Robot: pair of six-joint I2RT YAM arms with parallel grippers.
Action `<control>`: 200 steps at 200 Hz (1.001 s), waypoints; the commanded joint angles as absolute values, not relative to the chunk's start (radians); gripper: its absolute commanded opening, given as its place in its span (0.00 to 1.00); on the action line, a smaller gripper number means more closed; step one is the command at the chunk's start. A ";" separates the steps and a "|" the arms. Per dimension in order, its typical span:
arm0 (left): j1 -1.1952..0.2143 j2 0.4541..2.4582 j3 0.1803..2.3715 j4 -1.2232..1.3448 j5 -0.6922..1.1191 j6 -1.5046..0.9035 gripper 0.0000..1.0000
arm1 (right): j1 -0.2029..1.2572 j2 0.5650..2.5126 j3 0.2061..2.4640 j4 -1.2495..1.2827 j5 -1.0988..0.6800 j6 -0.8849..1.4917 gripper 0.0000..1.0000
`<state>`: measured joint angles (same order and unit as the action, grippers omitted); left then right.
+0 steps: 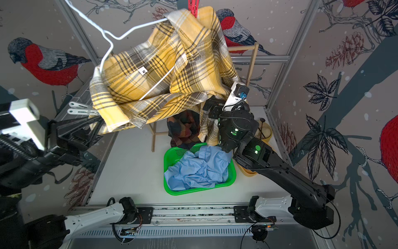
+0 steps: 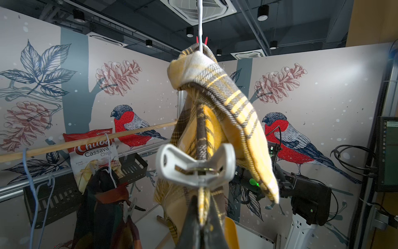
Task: Remove the clothespins securing long-sleeve shirts to the hanger
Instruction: Place the long-sleeve shirt at the bin.
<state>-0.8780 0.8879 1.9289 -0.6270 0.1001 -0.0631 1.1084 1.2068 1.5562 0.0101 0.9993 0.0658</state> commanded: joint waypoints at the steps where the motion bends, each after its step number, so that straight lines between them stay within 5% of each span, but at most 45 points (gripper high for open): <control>1: -0.879 0.862 1.942 -0.620 0.046 -0.035 0.00 | 1.172 1.218 1.565 0.147 1.104 -0.043 1.00; 81: -0.882 0.785 1.952 -0.655 -0.064 0.006 0.00 | 1.351 1.312 1.578 0.324 1.182 -0.174 1.00; 200: -0.882 0.764 1.585 -0.624 0.016 -0.084 0.00 | 1.332 1.040 1.006 -0.171 1.089 0.640 1.00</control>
<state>-0.8806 0.7757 1.6535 -0.6975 -0.0177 -0.0322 1.3434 1.0733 1.0908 -0.0250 1.1446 0.3828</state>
